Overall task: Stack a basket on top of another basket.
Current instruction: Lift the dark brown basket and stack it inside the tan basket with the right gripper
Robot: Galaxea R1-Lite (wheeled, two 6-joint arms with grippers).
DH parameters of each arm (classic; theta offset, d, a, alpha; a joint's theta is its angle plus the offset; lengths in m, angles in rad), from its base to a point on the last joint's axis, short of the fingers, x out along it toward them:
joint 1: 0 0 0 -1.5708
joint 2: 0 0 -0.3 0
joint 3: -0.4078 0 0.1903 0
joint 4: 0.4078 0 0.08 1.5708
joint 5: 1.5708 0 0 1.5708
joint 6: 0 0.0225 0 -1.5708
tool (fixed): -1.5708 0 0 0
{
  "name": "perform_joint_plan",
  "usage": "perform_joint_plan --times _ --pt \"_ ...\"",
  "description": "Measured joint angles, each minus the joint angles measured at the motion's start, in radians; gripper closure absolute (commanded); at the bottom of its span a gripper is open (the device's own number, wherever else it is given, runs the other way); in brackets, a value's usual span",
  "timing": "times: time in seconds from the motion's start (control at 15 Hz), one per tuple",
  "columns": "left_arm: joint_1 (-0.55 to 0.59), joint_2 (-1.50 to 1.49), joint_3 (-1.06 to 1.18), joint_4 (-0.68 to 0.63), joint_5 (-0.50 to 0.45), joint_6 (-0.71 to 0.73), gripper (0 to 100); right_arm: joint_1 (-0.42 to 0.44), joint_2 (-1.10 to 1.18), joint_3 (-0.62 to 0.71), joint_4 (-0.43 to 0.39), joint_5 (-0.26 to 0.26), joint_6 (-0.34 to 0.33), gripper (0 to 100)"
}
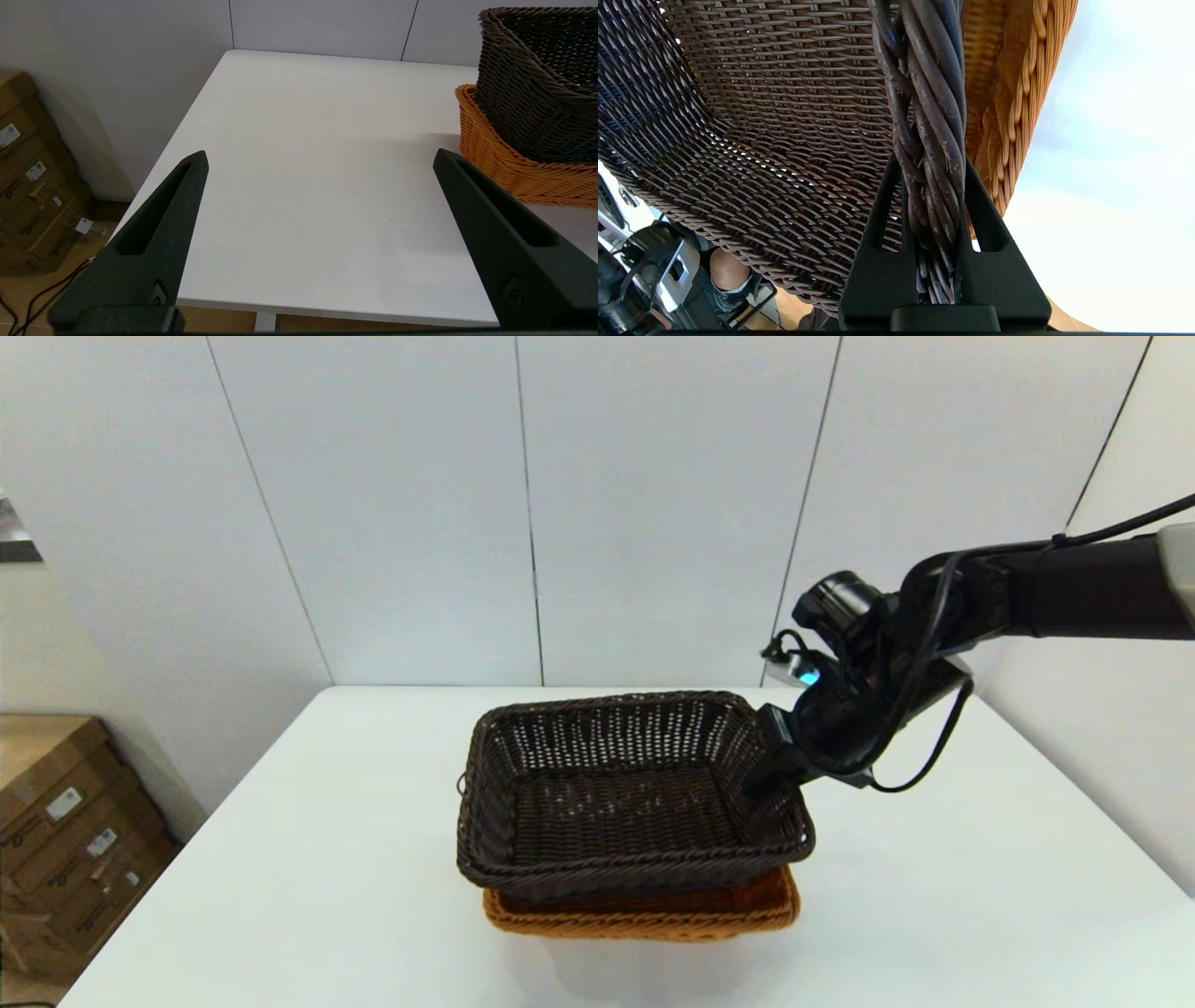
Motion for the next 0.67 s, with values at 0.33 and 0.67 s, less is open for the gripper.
perform_joint_plan --times 0.33,0.67 --pt "0.0 0.0 0.0 0.0 0.0 0.0 0 -0.001 0.04 -0.016 0.0 0.0 -0.003 100" --pt "0.0 0.0 0.0 0.0 0.0 0.0 0 -0.004 0.059 -0.013 0.002 0.0 -0.006 100"
